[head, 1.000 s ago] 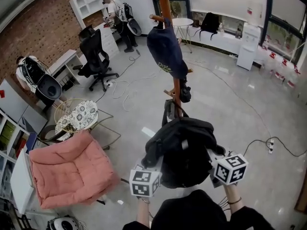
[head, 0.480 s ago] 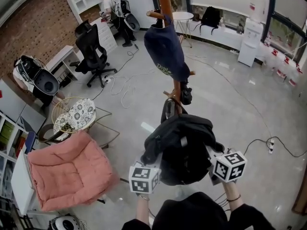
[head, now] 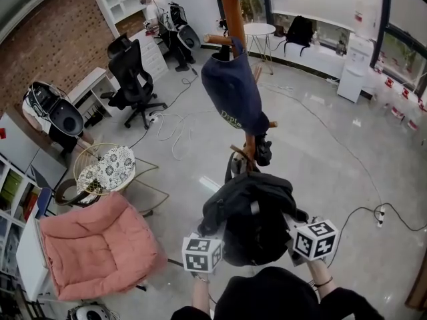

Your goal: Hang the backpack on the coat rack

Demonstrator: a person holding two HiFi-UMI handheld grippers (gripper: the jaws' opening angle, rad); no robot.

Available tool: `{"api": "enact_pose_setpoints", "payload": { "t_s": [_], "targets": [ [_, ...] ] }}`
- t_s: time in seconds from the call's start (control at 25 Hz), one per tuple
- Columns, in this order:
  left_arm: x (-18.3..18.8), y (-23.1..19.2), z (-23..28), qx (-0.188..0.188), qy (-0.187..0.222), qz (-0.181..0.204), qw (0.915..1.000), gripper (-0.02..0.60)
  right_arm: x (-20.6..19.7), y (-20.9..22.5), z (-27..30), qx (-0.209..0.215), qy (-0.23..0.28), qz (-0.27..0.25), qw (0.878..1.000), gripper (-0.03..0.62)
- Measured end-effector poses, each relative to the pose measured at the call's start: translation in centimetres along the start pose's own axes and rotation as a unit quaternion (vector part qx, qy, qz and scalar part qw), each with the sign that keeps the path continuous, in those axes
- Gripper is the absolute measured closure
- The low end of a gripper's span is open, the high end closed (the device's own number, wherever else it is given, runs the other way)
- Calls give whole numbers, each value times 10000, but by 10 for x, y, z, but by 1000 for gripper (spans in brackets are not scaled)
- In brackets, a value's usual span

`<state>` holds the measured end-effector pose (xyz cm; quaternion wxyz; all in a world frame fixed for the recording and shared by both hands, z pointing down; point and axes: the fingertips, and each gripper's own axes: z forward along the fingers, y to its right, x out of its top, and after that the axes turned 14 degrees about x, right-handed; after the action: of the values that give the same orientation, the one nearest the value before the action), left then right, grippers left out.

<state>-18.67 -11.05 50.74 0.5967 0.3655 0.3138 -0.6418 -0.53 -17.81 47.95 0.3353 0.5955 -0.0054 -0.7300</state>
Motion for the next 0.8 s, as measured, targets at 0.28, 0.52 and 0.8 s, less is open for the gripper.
{"api": "enact_pose_setpoints", "payload": {
  "t_s": [0.28,0.52,0.8],
  "targets": [
    [0,-1,26,37,-146,-42,9999,449,0,22,14,16,-124,80,9999,562],
    [-3,-10,49,-89,-339,-19,9994,449,-1,33,33,-90,-162,167,9997,562],
    [-11,-16,85,-269,-475,111,9984,449,-14,54,54,-254,-114,316,9991,562]
  ]
}}
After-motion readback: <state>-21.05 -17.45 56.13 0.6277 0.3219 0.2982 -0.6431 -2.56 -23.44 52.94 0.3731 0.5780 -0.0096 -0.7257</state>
